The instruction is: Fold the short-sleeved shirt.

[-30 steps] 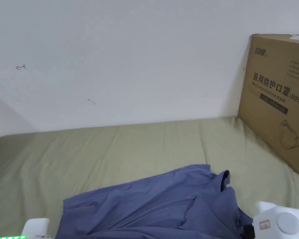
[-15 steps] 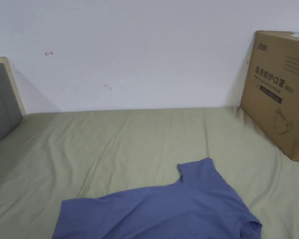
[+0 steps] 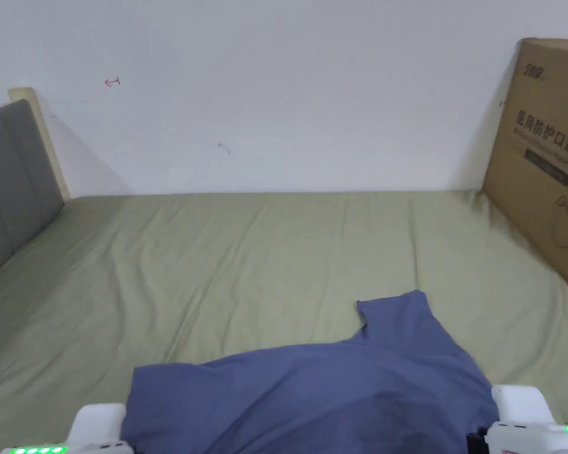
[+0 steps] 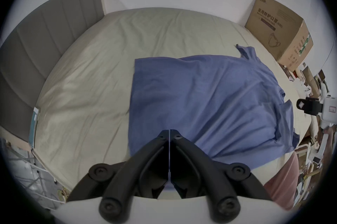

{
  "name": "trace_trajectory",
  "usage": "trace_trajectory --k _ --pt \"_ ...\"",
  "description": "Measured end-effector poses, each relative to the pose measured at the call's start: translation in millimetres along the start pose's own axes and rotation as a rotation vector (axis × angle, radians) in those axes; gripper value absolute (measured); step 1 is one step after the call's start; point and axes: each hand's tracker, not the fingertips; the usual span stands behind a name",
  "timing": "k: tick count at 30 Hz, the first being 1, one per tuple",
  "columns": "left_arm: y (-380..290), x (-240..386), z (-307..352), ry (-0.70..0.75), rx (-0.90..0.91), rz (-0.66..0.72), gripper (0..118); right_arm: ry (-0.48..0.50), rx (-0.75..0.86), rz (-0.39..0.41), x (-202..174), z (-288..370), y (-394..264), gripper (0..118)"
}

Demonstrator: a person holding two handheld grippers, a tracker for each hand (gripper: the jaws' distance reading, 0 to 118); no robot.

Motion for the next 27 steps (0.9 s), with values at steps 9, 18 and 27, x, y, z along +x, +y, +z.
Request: trace_trajectory --k 9,18,27 --pt "74.1 -12.9 -65.9 0.001 0.046 0.054 34 0.079 -0.047 0.015 -22.9 -49.2 26.9 0" --pt "143.3 -60.6 -185.7 0.060 -0.095 0.261 95 0.077 -0.100 0.010 -19.8 -97.7 48.4 0" --pt "138.0 -38.3 -181.7 0.157 -0.081 0.162 32 0.087 -0.095 0.003 -5.7 -99.3 51.0 0"
